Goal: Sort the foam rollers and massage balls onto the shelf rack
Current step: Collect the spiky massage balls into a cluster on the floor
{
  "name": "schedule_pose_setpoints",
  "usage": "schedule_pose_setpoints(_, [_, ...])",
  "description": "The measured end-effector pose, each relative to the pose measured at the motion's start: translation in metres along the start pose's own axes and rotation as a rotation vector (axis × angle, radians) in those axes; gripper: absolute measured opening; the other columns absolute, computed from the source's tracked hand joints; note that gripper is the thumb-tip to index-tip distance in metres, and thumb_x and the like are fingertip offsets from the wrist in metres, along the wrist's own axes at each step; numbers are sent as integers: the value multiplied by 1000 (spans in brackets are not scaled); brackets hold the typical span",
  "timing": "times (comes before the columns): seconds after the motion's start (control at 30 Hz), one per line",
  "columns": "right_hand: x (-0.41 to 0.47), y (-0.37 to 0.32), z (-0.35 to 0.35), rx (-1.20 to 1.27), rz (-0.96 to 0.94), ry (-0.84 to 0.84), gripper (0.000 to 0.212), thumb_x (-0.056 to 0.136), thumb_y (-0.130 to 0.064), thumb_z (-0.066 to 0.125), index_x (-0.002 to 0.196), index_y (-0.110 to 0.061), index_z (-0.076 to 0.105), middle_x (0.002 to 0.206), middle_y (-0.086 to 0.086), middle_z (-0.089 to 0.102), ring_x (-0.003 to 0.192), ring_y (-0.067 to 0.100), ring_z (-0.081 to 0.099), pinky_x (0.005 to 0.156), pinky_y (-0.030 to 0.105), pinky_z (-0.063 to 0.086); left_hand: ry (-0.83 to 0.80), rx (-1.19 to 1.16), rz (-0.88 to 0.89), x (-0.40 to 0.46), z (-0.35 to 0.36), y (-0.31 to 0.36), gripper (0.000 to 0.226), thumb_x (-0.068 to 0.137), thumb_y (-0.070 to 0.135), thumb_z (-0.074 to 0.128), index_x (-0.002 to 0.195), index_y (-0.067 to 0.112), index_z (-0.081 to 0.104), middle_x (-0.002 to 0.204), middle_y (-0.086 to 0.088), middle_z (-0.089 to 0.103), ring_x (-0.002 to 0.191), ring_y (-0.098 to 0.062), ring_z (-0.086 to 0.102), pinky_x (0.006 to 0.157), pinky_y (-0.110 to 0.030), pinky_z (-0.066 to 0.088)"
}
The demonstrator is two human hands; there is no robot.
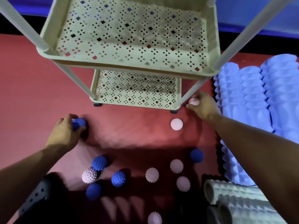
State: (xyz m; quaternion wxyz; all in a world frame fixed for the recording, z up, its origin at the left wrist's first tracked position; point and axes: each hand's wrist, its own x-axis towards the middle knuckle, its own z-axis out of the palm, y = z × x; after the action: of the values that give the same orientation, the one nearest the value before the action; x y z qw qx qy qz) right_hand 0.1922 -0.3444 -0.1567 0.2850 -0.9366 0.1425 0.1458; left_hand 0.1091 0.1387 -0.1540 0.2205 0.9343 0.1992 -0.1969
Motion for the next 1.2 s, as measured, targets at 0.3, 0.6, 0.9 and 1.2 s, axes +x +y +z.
schedule_pose_setpoints(0.3, [-104, -27, 23, 78, -91, -122, 30, 79, -51, 77, 100, -36, 60, 96, -20, 64, 89, -4, 62, 71, 4, 40, -114, -158, 189, -85, 13, 42, 39, 85, 51, 73, 109, 26, 57, 99, 4, 64, 95, -22, 60, 82, -31, 43])
schedule_pose_setpoints(0.6, [-136, -94, 58, -35, -367, -414, 51, 78, -40, 83, 122, -29, 59, 119, -16, 61, 108, 5, 57, 100, 30, 46, -187, -95, 431, -95, 29, 50, 50, 80, 39, 82, 120, 20, 60, 116, 3, 67, 109, -25, 54, 93, -33, 42])
schedule_pose_setpoints(0.9, [-141, -118, 107, -102, -398, -471, 47, 80, -29, 82, 122, -22, 61, 117, -11, 51, 116, 12, 53, 92, 17, 32, -223, -65, 412, -79, 49, 47, 58, 80, 39, 81, 131, 27, 57, 121, 2, 65, 115, -22, 53, 95, -28, 40])
schedule_pose_setpoints(1.2, [-145, -137, 98, -155, -323, -532, 69, 81, -37, 81, 141, -22, 51, 138, -1, 52, 131, 18, 49, 110, 29, 36, -365, 155, 490, -80, 3, 56, 69, 96, 42, 62, 155, 24, 30, 148, -6, 45, 134, -31, 45, 113, -39, 35])
